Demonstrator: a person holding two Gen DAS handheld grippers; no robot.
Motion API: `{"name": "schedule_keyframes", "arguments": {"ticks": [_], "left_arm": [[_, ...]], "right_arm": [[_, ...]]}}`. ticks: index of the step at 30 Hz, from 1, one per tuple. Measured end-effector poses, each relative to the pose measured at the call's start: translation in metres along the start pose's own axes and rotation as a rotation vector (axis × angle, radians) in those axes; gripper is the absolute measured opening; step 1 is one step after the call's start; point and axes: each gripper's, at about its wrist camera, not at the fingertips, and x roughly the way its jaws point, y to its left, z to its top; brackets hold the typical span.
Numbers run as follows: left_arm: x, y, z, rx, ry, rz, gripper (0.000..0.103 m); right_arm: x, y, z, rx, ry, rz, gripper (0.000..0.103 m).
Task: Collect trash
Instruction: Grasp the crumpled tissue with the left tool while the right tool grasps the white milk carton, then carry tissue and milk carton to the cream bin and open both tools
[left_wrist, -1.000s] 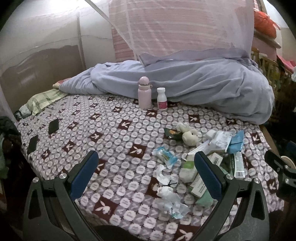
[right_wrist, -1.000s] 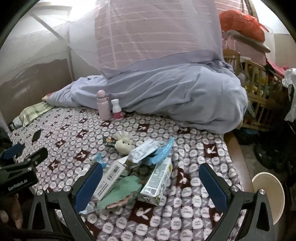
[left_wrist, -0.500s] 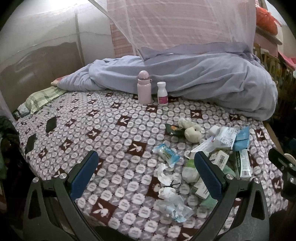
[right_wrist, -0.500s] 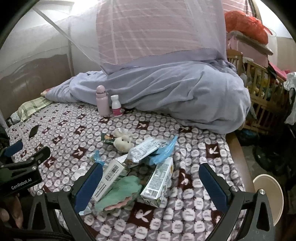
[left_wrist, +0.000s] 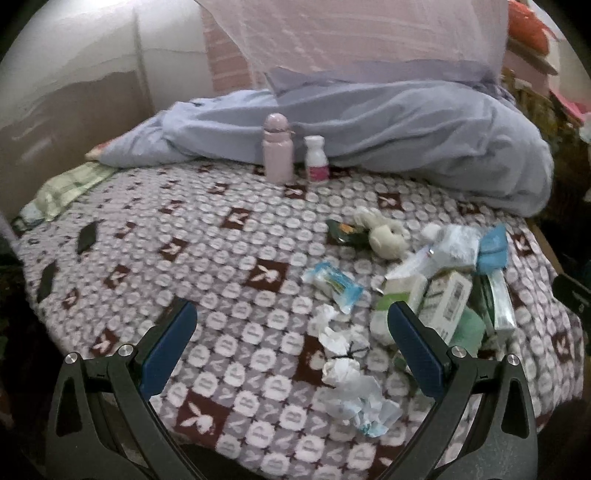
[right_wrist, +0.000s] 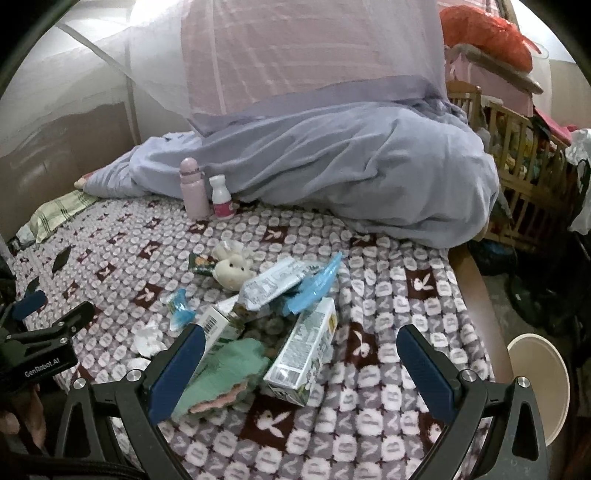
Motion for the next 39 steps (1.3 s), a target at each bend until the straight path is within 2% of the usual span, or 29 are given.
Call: {"name": "schedule_keyframes", "arguments": {"ticks": [4, 7, 9, 16, 20, 22, 26, 27, 28, 29, 30, 31, 33, 34, 35, 39], "left_arm": [[0.011, 0.011, -0.013, 0.012, 0.063, -0.112, 0.103], [0.018, 0.018, -0.026, 0.018, 0.126, -0.168, 0.103], [0.023, 0.018, -0.036, 0.03, 0.157, -0.18, 0.103], [0.042, -0.005, -0.056, 0.122, 0.225, -0.199, 0.103], [0.057, -0.016, -0.056, 0.144, 0.265, -0.218, 0.101], [0.065, -0.018, -0.055, 0.145, 0.287, -0.22, 0.088], [0.077, -0.019, -0.057, 0.134, 0.343, -0.268, 0.076], [0.079, -0.02, -0.058, 0.14, 0.349, -0.277, 0.07], [0.08, -0.022, -0.058, 0.147, 0.355, -0.284, 0.061], [0.081, -0.024, -0.059, 0.153, 0.363, -0.295, 0.055], [0.083, -0.026, -0.059, 0.153, 0.376, -0.312, 0.041], [0.083, -0.026, -0.059, 0.149, 0.387, -0.326, 0.032], [0.081, -0.026, -0.057, 0.148, 0.39, -0.339, 0.026], [0.079, -0.026, -0.056, 0.147, 0.388, -0.343, 0.02], [0.077, -0.024, -0.054, 0.144, 0.388, -0.346, 0.019], [0.062, -0.02, -0.045, 0.128, 0.355, -0.345, 0.018]], "right_arm": [[0.011, -0.008, -0.007, 0.011, 0.049, 0.026, 0.103], [0.017, -0.013, -0.014, 0.006, 0.079, 0.019, 0.102], [0.024, -0.015, -0.019, 0.0, 0.107, 0.017, 0.1], [0.059, -0.02, -0.032, 0.049, 0.229, 0.068, 0.077], [0.077, -0.029, -0.025, 0.109, 0.259, 0.095, 0.077], [0.086, -0.03, -0.02, 0.139, 0.273, 0.12, 0.077], [0.114, -0.024, -0.009, 0.14, 0.321, 0.115, 0.077], [0.121, -0.023, -0.01, 0.145, 0.336, 0.116, 0.077], [0.131, -0.023, -0.01, 0.159, 0.358, 0.119, 0.072], [0.138, -0.024, -0.011, 0.171, 0.375, 0.121, 0.059], [0.144, -0.026, -0.013, 0.193, 0.39, 0.128, 0.054], [0.145, -0.029, -0.014, 0.208, 0.381, 0.134, 0.054], [0.139, -0.03, -0.014, 0.215, 0.366, 0.141, 0.053], [0.133, -0.031, -0.014, 0.209, 0.357, 0.141, 0.05], [0.128, -0.033, -0.013, 0.206, 0.35, 0.14, 0.047], [0.099, -0.046, -0.013, 0.227, 0.309, 0.157, 0.044]]}}
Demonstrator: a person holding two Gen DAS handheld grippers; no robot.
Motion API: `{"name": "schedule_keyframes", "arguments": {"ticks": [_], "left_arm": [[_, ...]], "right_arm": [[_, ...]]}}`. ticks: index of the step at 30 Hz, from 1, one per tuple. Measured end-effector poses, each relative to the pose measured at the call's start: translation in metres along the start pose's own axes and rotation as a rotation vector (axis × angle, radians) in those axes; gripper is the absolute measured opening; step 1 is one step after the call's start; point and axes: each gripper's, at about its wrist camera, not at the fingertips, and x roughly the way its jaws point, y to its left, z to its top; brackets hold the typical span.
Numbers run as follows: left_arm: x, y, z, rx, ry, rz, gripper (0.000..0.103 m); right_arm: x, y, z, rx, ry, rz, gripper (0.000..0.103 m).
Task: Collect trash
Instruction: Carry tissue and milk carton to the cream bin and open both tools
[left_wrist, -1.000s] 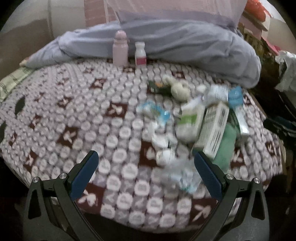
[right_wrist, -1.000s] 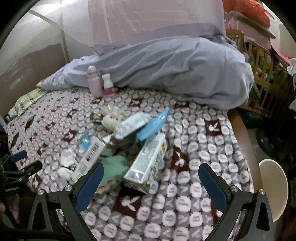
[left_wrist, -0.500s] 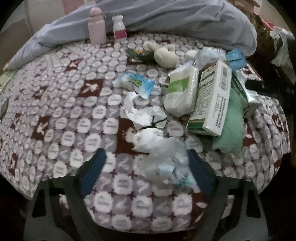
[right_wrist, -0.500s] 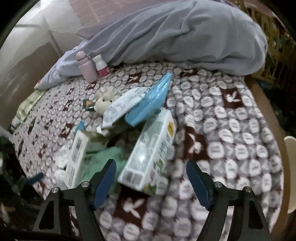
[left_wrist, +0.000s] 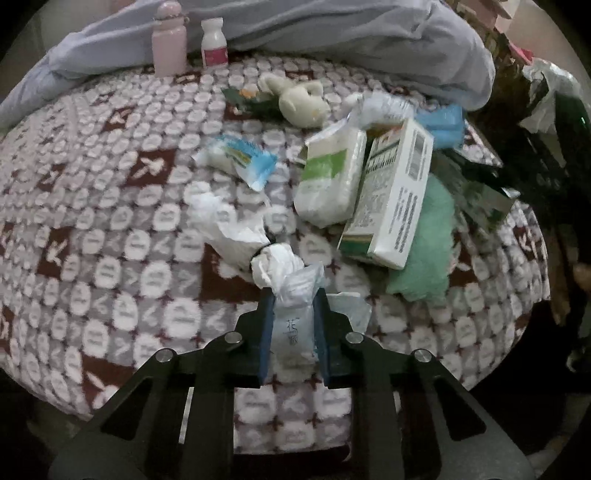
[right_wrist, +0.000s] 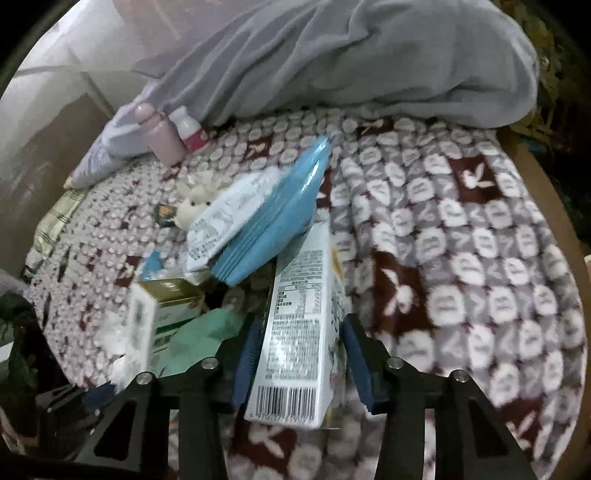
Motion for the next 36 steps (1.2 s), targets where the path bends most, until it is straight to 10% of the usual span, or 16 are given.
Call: {"name": "schedule_keyframes", "arguments": {"ticks": [19, 36], "left_arm": [[-0.055, -0.063, 0.05, 0.07, -0.108, -0.122, 0.016], [-0.008, -0.264, 0.12, 0.242, -0.005, -0.419, 0.015]], "right_arm": [[-0.077, -0.075, -0.024, 0.096, -0.097, 0.02, 0.044], [-0.147, -0.222, -0.048, 0.33, -0.23, -0.092, 0.044]]}}
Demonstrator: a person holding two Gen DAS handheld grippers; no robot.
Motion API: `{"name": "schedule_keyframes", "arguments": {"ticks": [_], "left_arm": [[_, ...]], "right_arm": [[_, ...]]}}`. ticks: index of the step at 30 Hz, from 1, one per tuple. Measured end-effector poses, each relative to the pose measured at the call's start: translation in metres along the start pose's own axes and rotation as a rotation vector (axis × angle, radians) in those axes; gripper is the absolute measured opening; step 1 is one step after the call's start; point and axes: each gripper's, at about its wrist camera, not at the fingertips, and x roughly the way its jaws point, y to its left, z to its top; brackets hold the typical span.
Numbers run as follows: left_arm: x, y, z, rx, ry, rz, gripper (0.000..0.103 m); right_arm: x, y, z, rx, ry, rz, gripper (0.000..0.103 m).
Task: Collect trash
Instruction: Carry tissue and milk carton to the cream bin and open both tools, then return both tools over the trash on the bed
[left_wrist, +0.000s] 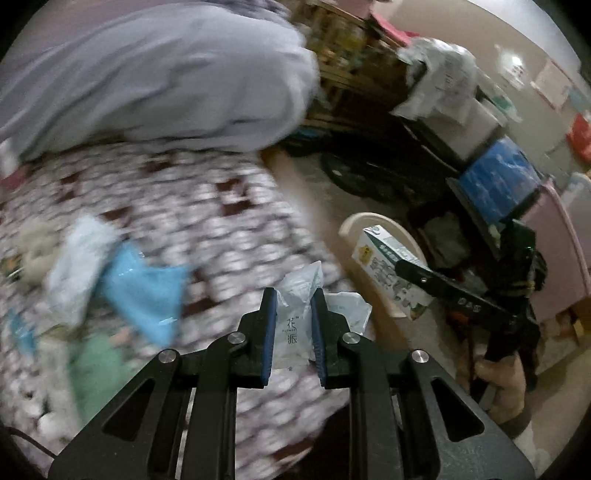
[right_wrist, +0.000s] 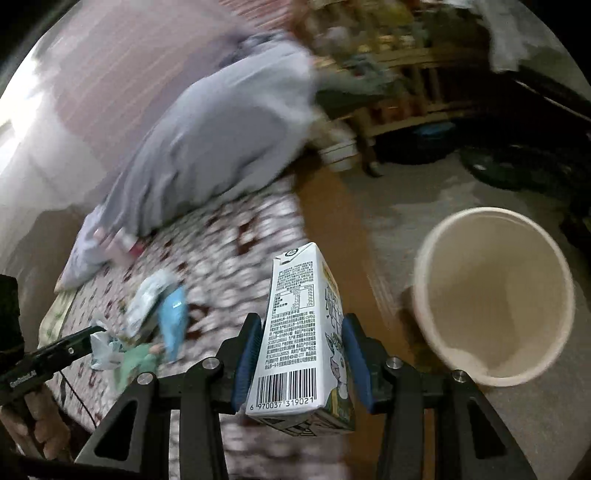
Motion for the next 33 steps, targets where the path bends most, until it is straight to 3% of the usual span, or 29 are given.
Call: {"name": "schedule_keyframes", "arguments": {"ticks": [6, 14, 16, 18, 19, 26, 33], "left_arm": [[0.067, -0.064, 0.016, 0.048, 0.076, -0.085, 0.015], [0.147, -0.102, 0.04, 0.001, 0.126, -0.136, 0.019], [0.165, -0.107, 0.044, -0.006, 0.14, -0.15, 0.037], [0.176, -0.112, 0.047, -0.007, 0.14, -0.15, 0.047], [0.178, -0.113, 0.047, -0.005, 0.135, -0.146, 0.047], [0.171, -0.099, 0.037, -0.001, 0.14, -0.062, 0.047], [0.126, -0.067, 0.018, 0.006, 0.059, 0.129, 0.047]], "right_arm": [[-0.008, -0.078, 0.012, 0.12, -0.021, -0.126, 0.044], [0.01, -0.135, 0.016, 0.212, 0.005, -0.176, 0.044], [0.018, -0.148, 0.017, 0.257, 0.025, -0.176, 0.048], [0.02, -0.157, 0.016, 0.289, 0.021, -0.175, 0.065], [0.019, -0.159, 0.015, 0.297, 0.01, -0.174, 0.071], [0.023, -0.154, 0.006, 0.269, 0.034, -0.19, 0.071], [0.016, -0.115, -0.003, 0.145, 0.021, -0.219, 0.071]]}}
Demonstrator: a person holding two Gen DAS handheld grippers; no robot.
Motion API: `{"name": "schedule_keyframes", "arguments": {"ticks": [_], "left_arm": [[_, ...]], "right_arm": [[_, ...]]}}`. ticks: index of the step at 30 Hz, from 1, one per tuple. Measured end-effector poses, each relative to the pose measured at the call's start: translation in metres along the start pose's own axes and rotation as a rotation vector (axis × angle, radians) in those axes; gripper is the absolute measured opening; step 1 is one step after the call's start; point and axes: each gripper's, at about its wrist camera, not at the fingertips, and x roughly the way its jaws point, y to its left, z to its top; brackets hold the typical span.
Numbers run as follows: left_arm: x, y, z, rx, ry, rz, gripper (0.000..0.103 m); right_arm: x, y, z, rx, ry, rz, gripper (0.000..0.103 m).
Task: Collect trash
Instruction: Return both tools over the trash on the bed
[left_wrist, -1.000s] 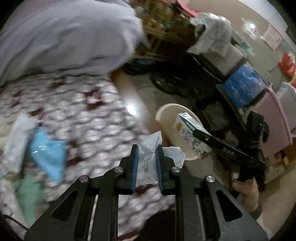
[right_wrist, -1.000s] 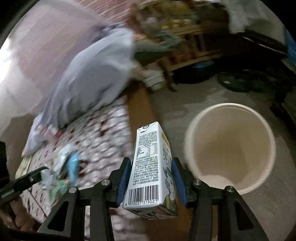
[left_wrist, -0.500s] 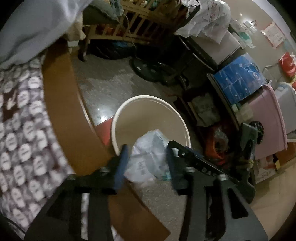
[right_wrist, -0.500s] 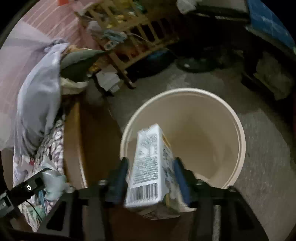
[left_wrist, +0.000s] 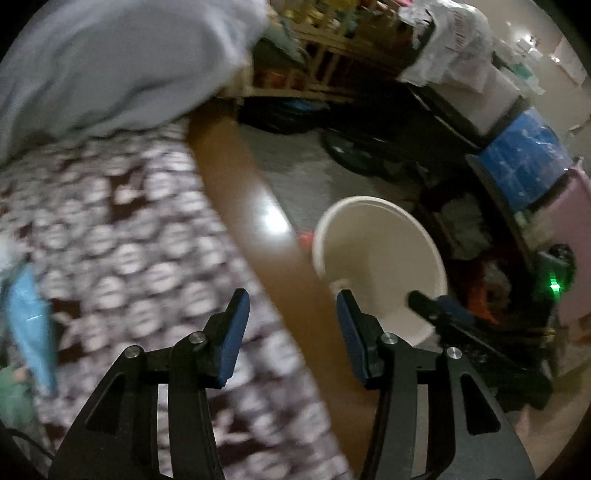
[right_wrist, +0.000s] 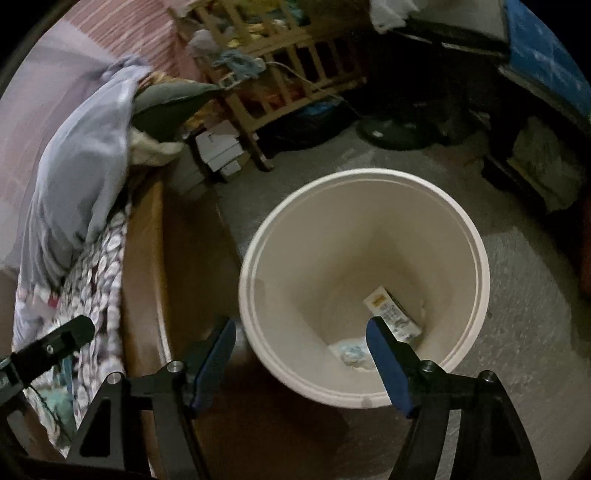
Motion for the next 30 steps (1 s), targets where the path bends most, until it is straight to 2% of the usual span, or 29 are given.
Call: {"name": "schedule_keyframes", "arguments": {"ticks": [4, 11, 18, 30], "left_arm": [[-0.025, 0.024, -0.017, -0.004, -0.046, 0.113, 0.047], [-0.063, 0.067, -0.048, -0.039, -0.101, 0.23, 0.047], [-0.094, 0.105, -0.072, -0.07, -0.138, 0.301, 0.047], [-0.139, 0.158, -0.097, -0.152, -0.194, 0.364, 0.049]], "right_arm": [[-0.01, 0.028, -0.007, -0.046, -0.019, 0.009, 0.071], [-0.026, 0.087, -0.021, -0.14, -0.025, 0.055, 0.073], [-0.038, 0.15, -0.042, -0.24, -0.035, 0.096, 0.075], [-0.051, 0.235, -0.071, -0.389, -0.07, 0.123, 0.077]]}}
